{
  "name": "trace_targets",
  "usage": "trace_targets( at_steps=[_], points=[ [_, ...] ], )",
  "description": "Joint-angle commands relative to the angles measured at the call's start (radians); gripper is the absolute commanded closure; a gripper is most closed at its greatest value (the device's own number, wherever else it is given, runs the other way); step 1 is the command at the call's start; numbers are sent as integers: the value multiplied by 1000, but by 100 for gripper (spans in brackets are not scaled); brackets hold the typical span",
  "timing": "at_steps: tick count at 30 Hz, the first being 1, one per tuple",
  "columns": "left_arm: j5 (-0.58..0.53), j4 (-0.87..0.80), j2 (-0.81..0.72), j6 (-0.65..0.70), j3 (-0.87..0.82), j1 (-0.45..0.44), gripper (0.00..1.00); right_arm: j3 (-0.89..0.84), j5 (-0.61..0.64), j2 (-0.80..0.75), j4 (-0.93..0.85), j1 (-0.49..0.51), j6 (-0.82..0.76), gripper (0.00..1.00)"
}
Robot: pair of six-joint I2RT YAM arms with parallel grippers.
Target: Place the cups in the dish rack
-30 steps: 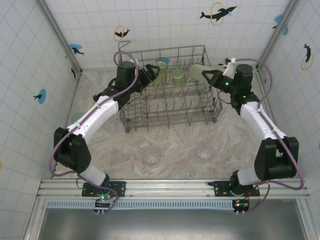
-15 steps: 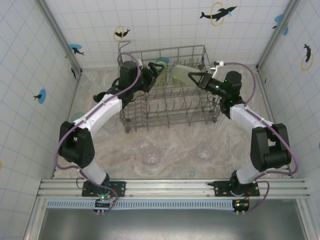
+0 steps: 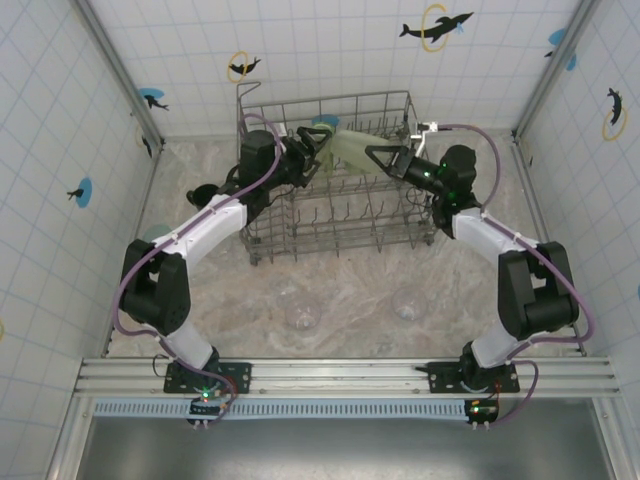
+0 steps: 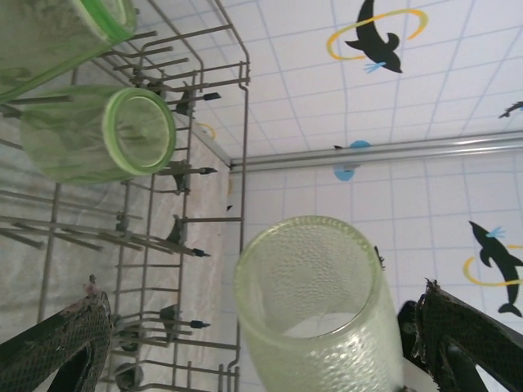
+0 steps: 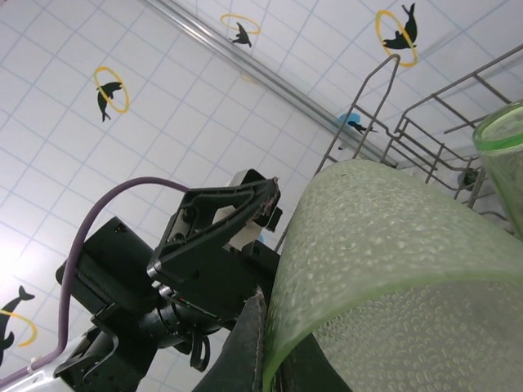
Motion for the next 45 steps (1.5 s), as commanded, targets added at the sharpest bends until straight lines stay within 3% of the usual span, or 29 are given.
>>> trace_targets(
  at_steps=[1,19,23,34,37,38,40,45],
  points=[
    [31,88,-8,-45,-10,6,2,28,-18,19,101,13,21,100],
    [22,153,19,-87,-9,-37,8,18,-36,36,251,37,122,100],
    [20,166,27,-98,-5,-44,15,17,-42,39,244,39,121,100],
    [26,217,52,-114,-5,-60,80,-5,-68,38,249,48,132,100],
    [23,219,50,-112,-5,-65,92,0,-79,37,248,48,135,100],
    [20,219,49,-110,-5,-66,92,2,-82,37,251,47,136,100],
    [17,219,46,-111,-10,-67,73,3,-90,36,259,48,143,100],
    [9,221,41,-114,-19,-69,67,-2,-93,34,300,48,179,100]
  ],
)
